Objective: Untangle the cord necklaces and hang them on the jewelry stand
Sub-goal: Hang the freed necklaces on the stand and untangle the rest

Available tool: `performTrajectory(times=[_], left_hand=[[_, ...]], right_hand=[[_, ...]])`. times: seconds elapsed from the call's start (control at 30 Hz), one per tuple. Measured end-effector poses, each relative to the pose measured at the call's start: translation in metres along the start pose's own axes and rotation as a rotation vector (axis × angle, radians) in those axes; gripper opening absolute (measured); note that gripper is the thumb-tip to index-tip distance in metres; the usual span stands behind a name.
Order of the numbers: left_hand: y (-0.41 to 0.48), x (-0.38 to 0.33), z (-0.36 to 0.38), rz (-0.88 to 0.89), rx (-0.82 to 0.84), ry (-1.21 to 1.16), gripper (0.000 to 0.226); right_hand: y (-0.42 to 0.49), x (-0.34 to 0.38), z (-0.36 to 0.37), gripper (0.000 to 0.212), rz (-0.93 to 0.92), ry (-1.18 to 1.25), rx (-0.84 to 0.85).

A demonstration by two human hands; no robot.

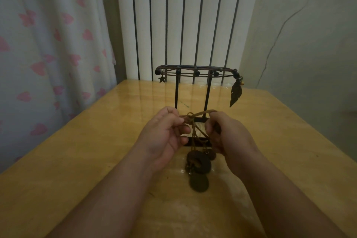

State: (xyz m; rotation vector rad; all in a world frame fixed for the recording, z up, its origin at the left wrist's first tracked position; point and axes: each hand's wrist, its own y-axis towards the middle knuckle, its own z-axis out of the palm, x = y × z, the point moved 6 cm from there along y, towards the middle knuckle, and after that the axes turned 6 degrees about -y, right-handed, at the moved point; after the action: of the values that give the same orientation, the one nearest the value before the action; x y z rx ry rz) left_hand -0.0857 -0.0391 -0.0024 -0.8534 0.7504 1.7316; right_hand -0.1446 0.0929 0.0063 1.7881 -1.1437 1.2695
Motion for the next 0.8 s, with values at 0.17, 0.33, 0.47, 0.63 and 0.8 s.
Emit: performTrajectory(times=[0.17, 0.33, 0.47, 0.63, 0.8], left_hand=[[-0.002, 0.004, 0.001, -0.039, 0.027, 0.042, 0.019], [-0.002, 0.006, 0.004, -0.074, 0.081, 0.106, 0.026], [-0.001, 0.009, 0.000, -0.068, 0.057, 0.268, 0.021], [0.001, 0.014, -0.005, -0.080, 0.031, 0.400, 0.015], [0.002, 0.011, -0.008, -0.054, -0.036, 0.337, 0.017]], right_hand=[[-0.003, -0.001, 0.002, 0.047, 0.035, 0.087, 0.033], [-0.004, 0.000, 0.002, 0.044, 0.035, 0.067, 0.035], [-0.005, 0.003, 0.003, 0.036, 0.001, 0.042, 0.042], [-0.008, 0.013, 0.004, 0.034, -0.148, -0.091, 0.038], [-0.003, 0.008, -0.001, 0.031, -0.093, 0.017, -0.027]])
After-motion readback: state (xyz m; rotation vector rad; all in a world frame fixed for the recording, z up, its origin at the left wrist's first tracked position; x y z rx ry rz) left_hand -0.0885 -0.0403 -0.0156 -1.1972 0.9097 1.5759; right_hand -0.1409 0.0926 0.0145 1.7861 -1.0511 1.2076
